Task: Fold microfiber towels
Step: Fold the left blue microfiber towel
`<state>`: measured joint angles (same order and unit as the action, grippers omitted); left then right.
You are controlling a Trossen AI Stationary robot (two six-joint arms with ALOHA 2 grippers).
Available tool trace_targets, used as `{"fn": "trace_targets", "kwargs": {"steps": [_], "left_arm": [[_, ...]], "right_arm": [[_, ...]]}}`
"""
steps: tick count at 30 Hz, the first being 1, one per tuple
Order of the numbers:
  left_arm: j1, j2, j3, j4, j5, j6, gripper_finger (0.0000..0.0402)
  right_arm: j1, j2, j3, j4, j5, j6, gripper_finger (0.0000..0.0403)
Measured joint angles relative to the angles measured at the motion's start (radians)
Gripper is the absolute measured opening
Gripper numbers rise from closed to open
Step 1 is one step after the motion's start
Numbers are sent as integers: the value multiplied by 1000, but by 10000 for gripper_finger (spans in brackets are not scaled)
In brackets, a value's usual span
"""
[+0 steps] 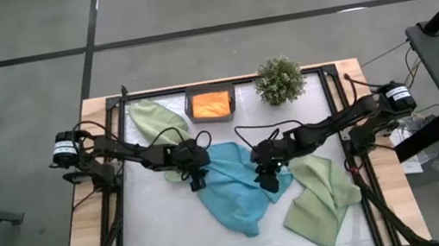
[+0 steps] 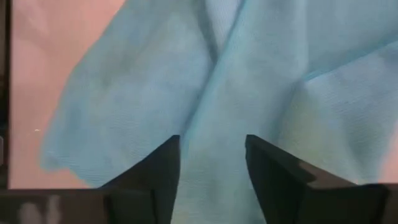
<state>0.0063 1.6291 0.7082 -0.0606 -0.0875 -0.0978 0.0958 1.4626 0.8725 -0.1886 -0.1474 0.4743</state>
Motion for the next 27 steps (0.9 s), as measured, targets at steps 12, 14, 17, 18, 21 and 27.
{"fn": "trace_targets", "kwargs": {"steps": [12,14,17,18,21,27], "left_arm": [[0,0,0,0,0,1,137],[0,0,0,0,0,1,137],[0,0,0,1,0,1,137],[0,0,0,1,0,1,137],[0,0,0,0,0,4,137],[0,0,0,0,0,5,137]], "right_arm": [[-92,51,-47,167,118,-368,195],[-122,82,-47,186,36,-386,194],[-167,125,-47,205,-59,-386,194],[-180,140,-48,208,-85,-387,194],[-207,177,-48,226,-203,-389,194],[-234,179,-48,206,-365,-363,194]]}}
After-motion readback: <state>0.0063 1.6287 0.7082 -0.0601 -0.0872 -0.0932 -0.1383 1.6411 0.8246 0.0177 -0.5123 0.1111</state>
